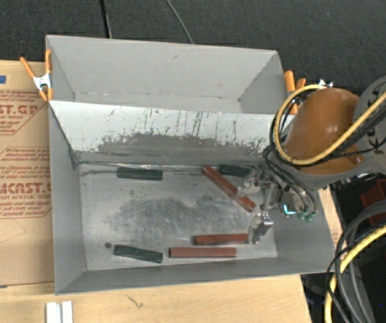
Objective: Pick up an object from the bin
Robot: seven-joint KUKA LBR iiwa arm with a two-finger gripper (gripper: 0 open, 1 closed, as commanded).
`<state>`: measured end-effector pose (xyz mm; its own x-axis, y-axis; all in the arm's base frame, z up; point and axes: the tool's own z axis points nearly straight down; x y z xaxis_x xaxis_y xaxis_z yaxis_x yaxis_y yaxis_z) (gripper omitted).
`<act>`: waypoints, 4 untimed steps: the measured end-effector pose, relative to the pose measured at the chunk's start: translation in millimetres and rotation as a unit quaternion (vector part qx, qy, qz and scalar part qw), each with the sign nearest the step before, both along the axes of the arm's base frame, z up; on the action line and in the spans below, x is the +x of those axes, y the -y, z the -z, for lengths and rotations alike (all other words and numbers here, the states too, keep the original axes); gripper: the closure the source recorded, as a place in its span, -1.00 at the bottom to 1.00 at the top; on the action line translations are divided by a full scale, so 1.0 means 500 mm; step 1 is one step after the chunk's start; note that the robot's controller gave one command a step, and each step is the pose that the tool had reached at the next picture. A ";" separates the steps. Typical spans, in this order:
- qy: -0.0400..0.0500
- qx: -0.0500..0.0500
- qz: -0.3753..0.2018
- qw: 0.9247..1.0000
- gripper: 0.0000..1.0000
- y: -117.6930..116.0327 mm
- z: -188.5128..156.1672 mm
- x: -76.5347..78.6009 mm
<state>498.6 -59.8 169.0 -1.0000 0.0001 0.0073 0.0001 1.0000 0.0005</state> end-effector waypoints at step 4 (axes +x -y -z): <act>0.003 0.000 -0.058 0.998 1.00 -0.012 -0.048 0.024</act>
Offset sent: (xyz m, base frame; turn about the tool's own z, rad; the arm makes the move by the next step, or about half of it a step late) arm -0.0024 -0.0040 -0.0990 -0.0739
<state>510.4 -53.9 193.0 -0.9933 -0.1156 0.0013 -0.1156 0.9933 0.0006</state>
